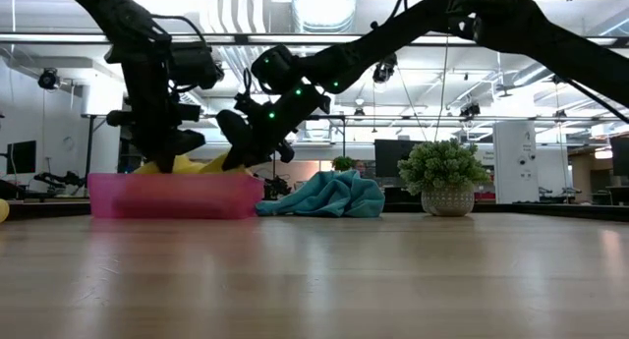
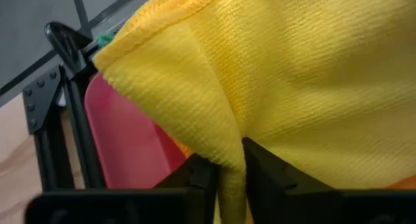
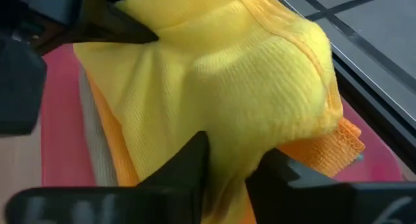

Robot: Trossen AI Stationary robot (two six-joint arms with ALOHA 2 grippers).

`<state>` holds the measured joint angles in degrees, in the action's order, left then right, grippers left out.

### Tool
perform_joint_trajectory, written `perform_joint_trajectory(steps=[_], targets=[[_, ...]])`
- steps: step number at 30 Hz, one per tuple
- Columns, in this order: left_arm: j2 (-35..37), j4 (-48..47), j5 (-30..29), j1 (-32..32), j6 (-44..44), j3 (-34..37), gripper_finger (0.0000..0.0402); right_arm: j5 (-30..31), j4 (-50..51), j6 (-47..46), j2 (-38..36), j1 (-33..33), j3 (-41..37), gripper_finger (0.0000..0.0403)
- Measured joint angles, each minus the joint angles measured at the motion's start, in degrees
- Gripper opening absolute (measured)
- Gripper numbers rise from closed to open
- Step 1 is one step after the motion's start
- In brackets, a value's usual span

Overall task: Fold microfiber towels
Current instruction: Put the yellow towel into the bin

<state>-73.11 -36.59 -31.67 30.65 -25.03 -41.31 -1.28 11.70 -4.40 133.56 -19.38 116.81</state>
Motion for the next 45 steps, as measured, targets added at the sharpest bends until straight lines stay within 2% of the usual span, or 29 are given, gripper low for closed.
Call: perform_joint_trajectory(steps=[5,11,15,18,21,25,29,32,36,45], targets=[[0.0,-3.3,0.1,0.0,-0.2,-0.8,0.0100,0.1,1.9,-0.4,-0.7,-0.4,0.0,0.0122],[0.5,-5.0,0.1,0.0,0.7,-2.1,0.0140,0.3,6.1,0.7,-3.2,-0.6,0.0,0.0138],[1.7,-6.5,0.5,0.0,3.5,-3.1,0.0150,0.2,9.2,2.9,-5.3,-0.6,0.0,0.0136],[2.9,-8.4,1.3,0.0,4.7,-4.3,0.0151,-0.4,10.0,8.6,-6.7,-0.6,0.0,0.0123],[4.8,-9.7,4.9,-0.3,6.5,-5.1,0.0151,-1.5,9.6,15.5,-7.0,-0.5,0.0,0.0105],[8.0,-9.5,9.6,-1.7,9.1,-5.1,0.0139,-6.7,7.1,21.6,-6.9,-1.1,-0.9,0.0065],[11.4,-9.5,9.9,-3.2,8.9,-4.3,0.0113,-6.7,3.0,22.3,-6.7,-2.1,-1.3,0.0017],[13.5,-9.1,9.9,-3.9,8.1,-3.4,0.0093,-6.7,0.6,21.1,-6.7,-2.8,-1.7,0.0010],[14.2,-6.1,10.0,-4.1,7.4,-1.6,0.0068,-9.7,-2.6,19.7,-6.2,-3.1,-1.7,0.0009],[11.2,0.8,10.8,-4.2,6.7,3.4,0.0021,-9.7,-5.4,19.3,-4.9,-2.9,-2.1,0.0008]])
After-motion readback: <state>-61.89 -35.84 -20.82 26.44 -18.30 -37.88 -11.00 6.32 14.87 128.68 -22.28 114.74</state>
